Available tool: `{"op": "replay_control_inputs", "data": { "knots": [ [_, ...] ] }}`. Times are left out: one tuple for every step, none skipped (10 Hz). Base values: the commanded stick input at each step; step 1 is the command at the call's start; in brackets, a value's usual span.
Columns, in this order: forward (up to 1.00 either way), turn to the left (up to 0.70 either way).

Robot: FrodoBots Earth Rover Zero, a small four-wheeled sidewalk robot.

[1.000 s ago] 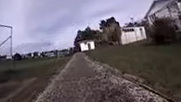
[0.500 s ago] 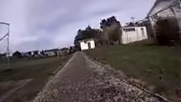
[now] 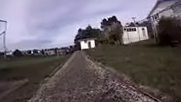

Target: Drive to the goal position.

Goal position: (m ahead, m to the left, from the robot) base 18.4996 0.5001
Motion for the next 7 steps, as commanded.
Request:
{"op": "replay_control_inputs", "data": {
  "knots": [
    [0.70,0.00],
    [0.70,0.00],
    [0.70,0.00],
    [0.70,0.00],
    [0.70,0.00],
    [0.70,0.00],
    [0.69,0.00]
  ]
}}
